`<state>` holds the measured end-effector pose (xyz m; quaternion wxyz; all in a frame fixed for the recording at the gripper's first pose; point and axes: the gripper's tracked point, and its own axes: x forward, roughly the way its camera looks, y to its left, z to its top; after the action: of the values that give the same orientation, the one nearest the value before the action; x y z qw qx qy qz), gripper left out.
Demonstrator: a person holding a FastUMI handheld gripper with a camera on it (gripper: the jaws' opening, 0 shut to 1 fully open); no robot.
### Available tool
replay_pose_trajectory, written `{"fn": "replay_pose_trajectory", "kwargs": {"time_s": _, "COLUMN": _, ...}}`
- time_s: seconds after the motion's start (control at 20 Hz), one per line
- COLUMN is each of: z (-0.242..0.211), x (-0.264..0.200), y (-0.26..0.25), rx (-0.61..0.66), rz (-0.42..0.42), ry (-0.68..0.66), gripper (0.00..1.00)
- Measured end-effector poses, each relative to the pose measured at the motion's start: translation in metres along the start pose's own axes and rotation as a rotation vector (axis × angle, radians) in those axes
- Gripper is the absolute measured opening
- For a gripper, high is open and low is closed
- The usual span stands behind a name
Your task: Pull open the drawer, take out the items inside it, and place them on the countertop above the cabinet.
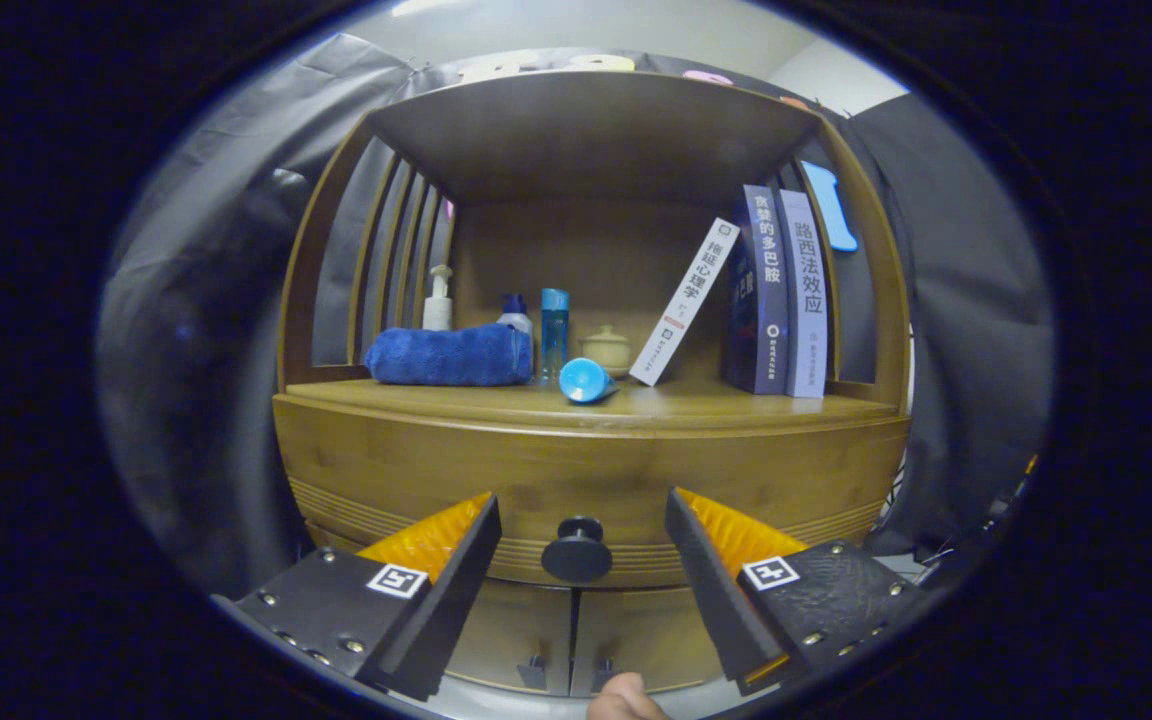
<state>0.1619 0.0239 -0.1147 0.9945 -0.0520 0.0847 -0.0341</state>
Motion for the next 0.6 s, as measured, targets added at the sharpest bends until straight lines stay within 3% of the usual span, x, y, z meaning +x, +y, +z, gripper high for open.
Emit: {"fn": "replay_pose_trajectory", "kwargs": {"time_s": 0.6, "z": 0.012, "x": -0.071, "y": -0.034, "rx": 0.035, "rz": -0.033, "ry": -0.002, "gripper": 0.99}}
